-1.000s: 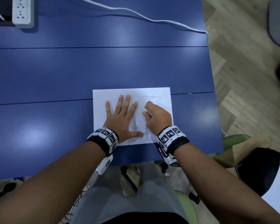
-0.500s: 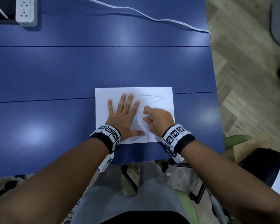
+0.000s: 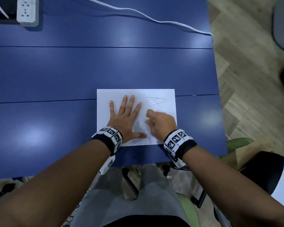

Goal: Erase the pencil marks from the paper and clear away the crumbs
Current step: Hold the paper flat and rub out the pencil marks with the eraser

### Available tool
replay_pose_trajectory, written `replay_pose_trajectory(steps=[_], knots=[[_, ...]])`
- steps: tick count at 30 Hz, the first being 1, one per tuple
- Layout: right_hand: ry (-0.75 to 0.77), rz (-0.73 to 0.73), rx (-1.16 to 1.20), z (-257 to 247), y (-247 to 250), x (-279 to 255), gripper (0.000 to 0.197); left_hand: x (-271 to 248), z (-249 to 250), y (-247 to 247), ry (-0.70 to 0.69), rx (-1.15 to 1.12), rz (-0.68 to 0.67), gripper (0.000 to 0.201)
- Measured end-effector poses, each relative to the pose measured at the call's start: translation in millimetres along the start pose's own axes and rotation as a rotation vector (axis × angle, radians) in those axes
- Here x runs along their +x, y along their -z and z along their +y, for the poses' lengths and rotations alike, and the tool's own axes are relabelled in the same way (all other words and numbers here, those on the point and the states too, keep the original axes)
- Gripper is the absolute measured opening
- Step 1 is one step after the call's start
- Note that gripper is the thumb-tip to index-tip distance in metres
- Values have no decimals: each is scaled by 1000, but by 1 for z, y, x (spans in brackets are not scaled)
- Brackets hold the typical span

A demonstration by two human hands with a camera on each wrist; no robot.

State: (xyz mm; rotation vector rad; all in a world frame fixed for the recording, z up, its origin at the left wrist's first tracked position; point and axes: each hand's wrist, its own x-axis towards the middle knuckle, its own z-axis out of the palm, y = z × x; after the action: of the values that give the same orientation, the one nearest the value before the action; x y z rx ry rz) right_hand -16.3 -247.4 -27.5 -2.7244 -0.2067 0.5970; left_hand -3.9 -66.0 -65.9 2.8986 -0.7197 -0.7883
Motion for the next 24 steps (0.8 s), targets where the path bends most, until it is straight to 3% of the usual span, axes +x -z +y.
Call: replay_pose_trajectory(steps=[3,8,13,18,22,24], knots=[[-56,44,61,-2,-3,0,15,0,-1,1,-3,-2,-5,125],[71,-108,-8,-13,-5,-13,16,-1,-1,-1,1,-4,1,122],[-29,20,53,-6,-1,-2,16,-1,-1,1,-6,-6,-13,125],[74,-123,7,-12,-4,-13,16,-1,0,-1,5,-3,-7,123],[-30,4,57,-5,-2,-3,16,0,1,1,-4,1,-13,123],[-31,-16,70,-11,-7,-8,16,-1,-1,1,3,1,-11,123]])
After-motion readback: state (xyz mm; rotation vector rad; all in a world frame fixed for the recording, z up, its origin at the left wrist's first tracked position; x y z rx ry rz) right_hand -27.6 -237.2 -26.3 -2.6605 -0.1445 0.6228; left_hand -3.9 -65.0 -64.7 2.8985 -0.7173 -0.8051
